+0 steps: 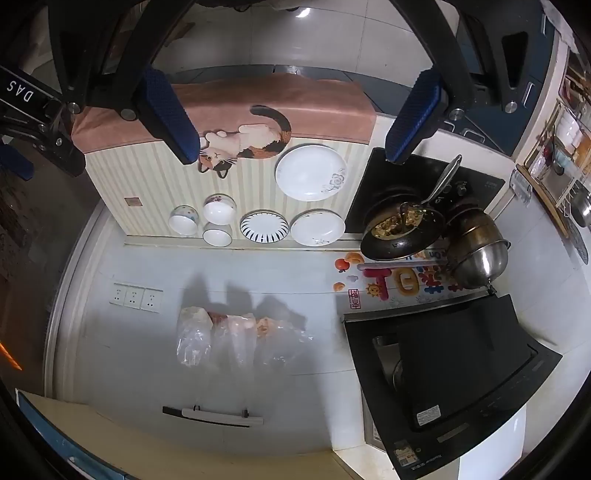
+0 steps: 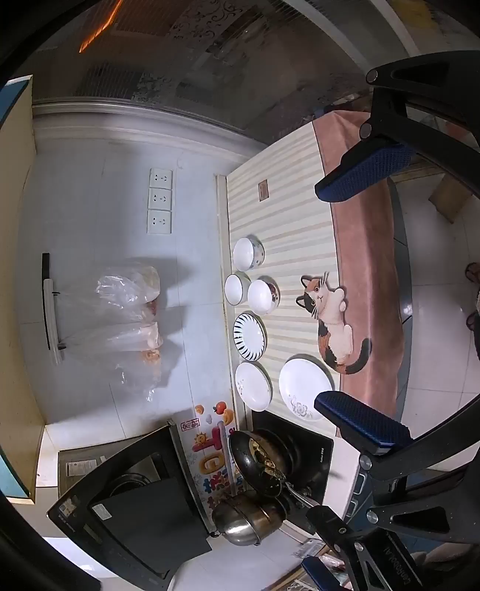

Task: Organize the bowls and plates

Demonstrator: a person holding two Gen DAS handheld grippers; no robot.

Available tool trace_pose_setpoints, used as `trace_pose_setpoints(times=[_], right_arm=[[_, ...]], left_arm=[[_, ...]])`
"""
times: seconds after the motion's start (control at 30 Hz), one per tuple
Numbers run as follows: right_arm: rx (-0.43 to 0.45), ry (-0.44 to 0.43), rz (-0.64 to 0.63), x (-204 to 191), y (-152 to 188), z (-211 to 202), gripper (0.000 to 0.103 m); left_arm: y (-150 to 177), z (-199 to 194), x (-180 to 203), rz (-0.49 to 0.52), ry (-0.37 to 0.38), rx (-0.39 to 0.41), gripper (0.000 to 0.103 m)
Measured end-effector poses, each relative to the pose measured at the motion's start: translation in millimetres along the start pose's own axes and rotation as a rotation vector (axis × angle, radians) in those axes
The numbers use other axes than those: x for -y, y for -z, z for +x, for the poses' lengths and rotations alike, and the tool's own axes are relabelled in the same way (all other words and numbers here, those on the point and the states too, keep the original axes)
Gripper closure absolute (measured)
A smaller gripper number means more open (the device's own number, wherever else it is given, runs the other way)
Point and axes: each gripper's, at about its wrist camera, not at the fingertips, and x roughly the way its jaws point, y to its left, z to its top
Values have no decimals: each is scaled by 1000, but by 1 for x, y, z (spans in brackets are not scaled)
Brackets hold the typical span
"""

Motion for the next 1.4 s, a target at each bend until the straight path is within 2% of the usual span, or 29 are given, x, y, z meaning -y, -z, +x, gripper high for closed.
trace_pose_setpoints(times=[1.4], right_arm=[[4, 11, -6, -4, -6, 16, 0]], left_arm=[[-5, 15, 6, 19, 3, -18, 0]])
